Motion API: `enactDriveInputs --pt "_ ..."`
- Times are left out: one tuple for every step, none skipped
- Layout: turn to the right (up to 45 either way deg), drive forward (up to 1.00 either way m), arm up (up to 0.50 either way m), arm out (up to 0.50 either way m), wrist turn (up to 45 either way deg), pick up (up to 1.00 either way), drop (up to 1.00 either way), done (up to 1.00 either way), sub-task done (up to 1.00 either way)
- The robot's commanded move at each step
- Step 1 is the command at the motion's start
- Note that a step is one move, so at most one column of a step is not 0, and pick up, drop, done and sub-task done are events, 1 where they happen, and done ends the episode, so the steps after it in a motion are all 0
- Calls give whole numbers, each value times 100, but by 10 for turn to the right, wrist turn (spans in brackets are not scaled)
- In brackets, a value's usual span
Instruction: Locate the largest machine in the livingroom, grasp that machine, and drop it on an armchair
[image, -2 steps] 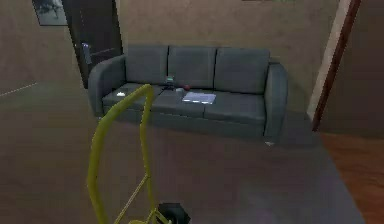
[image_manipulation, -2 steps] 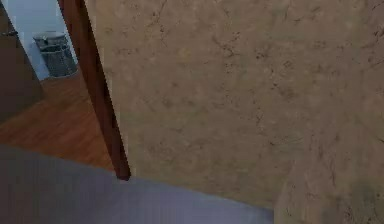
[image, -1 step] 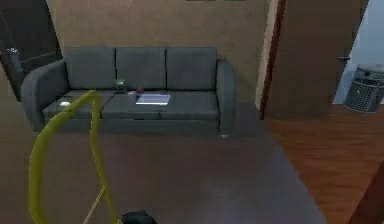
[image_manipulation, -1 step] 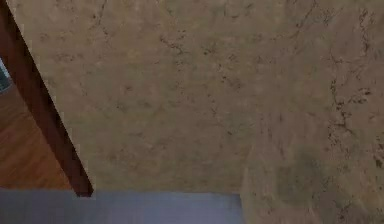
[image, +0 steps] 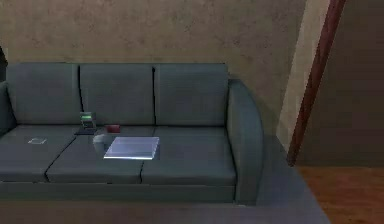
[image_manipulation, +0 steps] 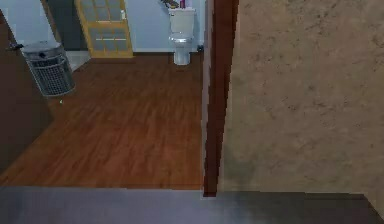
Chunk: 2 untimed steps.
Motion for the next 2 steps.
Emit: enactDriveInputs --pt "270 0 0 0 0 0 0 0 0" --pt "0 5 0 0 0 0 0 0 0"
